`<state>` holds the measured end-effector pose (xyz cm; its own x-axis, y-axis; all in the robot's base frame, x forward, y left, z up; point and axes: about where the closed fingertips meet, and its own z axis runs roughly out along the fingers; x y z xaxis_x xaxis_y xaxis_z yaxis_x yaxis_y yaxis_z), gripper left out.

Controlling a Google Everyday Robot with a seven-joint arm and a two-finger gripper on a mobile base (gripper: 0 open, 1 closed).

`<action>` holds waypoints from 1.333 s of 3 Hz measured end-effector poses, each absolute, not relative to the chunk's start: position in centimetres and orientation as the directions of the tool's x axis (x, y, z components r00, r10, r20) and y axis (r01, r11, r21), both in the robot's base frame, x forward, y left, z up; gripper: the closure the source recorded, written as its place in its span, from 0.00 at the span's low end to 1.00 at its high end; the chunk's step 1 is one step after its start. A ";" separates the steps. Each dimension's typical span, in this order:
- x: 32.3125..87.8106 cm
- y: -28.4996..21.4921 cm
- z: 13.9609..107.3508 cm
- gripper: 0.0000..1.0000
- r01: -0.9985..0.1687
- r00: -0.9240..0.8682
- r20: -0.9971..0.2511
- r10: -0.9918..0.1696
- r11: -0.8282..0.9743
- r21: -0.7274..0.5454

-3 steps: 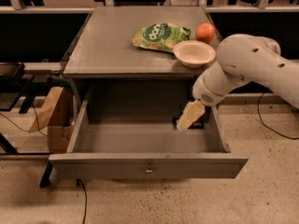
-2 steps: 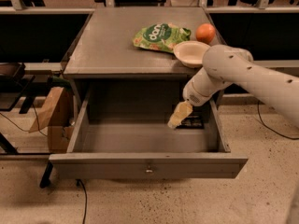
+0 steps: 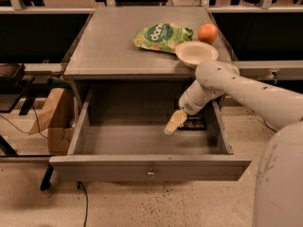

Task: Pick rxbar chocolate from top drawer and place on counter

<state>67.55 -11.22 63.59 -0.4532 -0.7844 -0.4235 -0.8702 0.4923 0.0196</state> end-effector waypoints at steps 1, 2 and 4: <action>67.6 -12.1 61.3 0.00 -0.856 -0.480 -0.396 -0.783 0.517 0.014; 67.4 -12.7 59.7 0.02 -0.849 -0.482 -0.364 -0.797 0.527 -0.031; 67.2 -13.8 58.7 0.44 -0.837 -0.490 -0.307 -0.816 0.538 -0.096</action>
Offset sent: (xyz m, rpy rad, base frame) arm -0.0035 -0.0244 -0.0552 -0.1563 -0.0503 -0.0579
